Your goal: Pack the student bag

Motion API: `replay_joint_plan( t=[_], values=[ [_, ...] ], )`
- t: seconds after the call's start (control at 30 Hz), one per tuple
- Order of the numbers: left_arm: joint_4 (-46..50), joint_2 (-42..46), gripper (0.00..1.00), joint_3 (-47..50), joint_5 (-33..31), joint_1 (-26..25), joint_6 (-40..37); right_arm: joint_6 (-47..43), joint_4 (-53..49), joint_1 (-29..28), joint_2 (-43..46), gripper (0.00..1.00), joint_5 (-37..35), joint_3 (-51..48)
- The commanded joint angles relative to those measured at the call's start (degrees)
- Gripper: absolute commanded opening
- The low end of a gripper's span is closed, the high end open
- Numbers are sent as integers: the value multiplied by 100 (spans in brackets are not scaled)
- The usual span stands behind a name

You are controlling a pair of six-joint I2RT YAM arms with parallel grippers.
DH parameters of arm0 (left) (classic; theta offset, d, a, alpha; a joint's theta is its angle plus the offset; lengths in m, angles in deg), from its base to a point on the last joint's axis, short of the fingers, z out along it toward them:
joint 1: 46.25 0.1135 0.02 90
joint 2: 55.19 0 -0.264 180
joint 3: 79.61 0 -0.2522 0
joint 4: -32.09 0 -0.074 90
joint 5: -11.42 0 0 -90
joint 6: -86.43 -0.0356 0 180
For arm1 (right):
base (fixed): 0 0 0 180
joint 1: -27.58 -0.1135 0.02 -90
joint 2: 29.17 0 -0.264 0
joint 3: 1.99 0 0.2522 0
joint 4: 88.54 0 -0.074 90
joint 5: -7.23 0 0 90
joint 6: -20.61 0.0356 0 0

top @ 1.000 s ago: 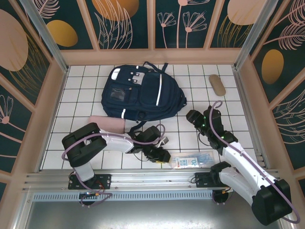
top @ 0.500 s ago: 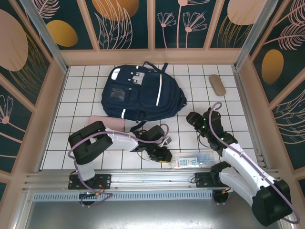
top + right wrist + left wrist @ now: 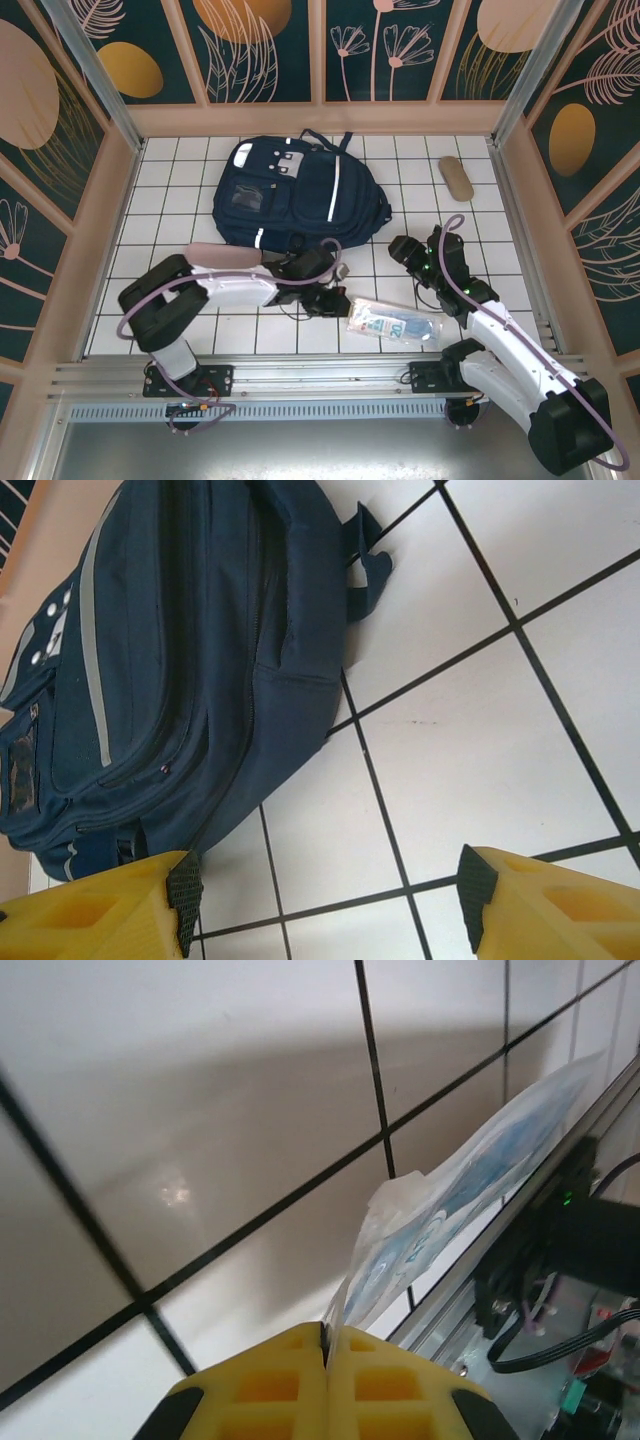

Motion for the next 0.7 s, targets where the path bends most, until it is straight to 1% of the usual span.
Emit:
replay_joint_plan(
  t=[0.0,0.07,0.13,0.23,0.3,0.37,0.53,0.67],
  values=[
    [-44,457,0,177,-31,206,2,-152,309,46,-29,70,192,-104],
    [272,685,0,103,-199,263,-205,-257,349,59,-85,72,265,-115],
    [813,890,0,-49,-477,270,-609,-360,310,94,-157,75,264,-94],
    [1502,1129,0,-205,-881,271,-1138,-454,371,287,-274,80,536,-122],
    [1731,1292,0,-179,-1077,280,-1343,-498,412,401,-335,84,693,-165],
    [1870,1455,0,-102,-1236,320,-1452,-559,511,480,-339,85,826,-232],
    [1933,1829,0,248,-1656,497,-1577,-577,771,547,-284,90,845,-530],
    [1915,1974,0,446,-2044,515,-1723,-369,1315,751,-201,91,1286,-988]
  ],
)
